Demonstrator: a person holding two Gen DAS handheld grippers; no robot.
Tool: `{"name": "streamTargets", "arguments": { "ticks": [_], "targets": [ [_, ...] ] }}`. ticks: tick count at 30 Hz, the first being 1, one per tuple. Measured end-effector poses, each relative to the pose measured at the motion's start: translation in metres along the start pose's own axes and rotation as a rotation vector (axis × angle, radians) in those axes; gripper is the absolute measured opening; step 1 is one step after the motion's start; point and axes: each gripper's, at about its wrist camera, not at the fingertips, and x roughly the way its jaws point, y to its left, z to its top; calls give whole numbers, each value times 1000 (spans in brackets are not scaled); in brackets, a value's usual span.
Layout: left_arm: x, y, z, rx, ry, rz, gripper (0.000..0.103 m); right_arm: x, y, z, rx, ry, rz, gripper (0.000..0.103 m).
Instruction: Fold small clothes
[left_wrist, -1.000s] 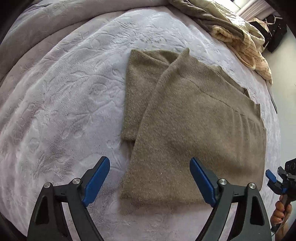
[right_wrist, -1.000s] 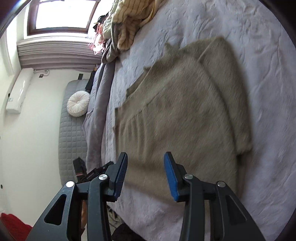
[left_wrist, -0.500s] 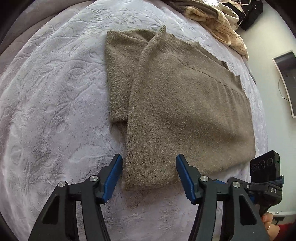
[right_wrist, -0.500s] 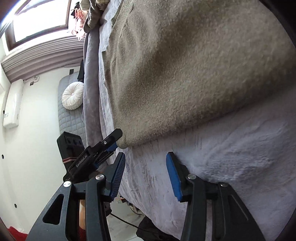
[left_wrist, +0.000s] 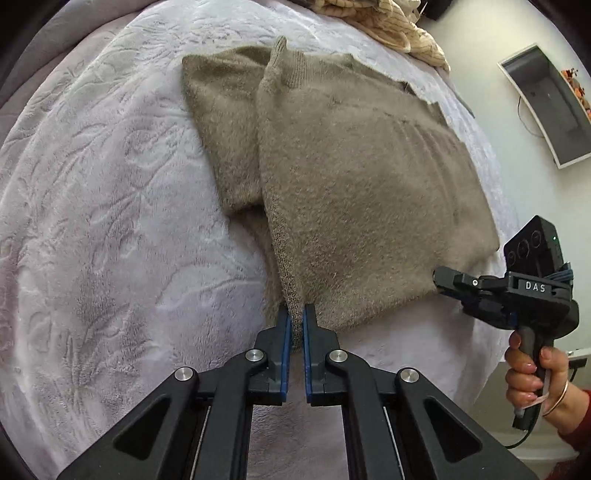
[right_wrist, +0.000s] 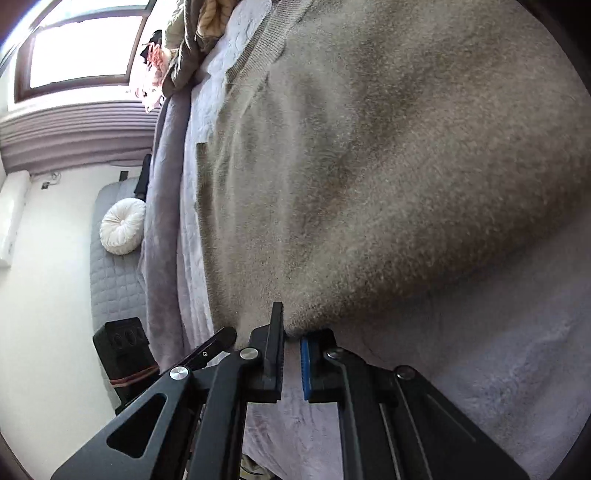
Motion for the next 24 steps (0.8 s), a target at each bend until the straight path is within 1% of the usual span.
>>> {"name": "streamTargets", "arguments": {
  "ticks": [1, 3, 5, 7, 9, 12, 15, 18, 19, 22, 23, 24],
  "targets": [
    [5, 1, -3, -9, 1, -3, 7, 4, -5, -1, 4, 6, -32, 7],
    [8, 5, -7, -29, -23, -17, 7, 10, -17, 0, 22, 14, -50, 7],
    [2, 7, -11, -50, -47, -22, 7, 12, -12, 0, -2, 13, -64, 7],
    [-3, 6, -14, -59, -67, -9, 7, 10, -5, 0, -33, 24, -88, 7],
    [-13, 5, -20, -74, -95, 45, 7, 7, 2, 0, -58, 48, -115, 7],
    [-25, 7, -27, -104, -108, 114, 7, 1, 11, -6, -107, 86, -158, 9],
    [-25, 7, -29, -121, -65, 125, 7, -5, 27, -10, -178, 103, -194, 10],
    [-23, -1, -27, -107, -83, 185, 7, -9, 40, -11, -233, 107, -210, 10],
    [-23, -3, -25, -106, -86, 191, 7, -9, 45, -9, -245, 106, -220, 10],
    [-22, -8, -19, -124, -81, 174, 7, -25, 47, -2, -269, 76, -253, 12],
    [-21, -11, -17, -120, -75, 177, 7, -36, 46, 1, -278, 49, -267, 13],
    [-20, -14, -15, -116, -74, 188, 7, -55, 36, -2, -290, 21, -281, 15]
  ]
}}
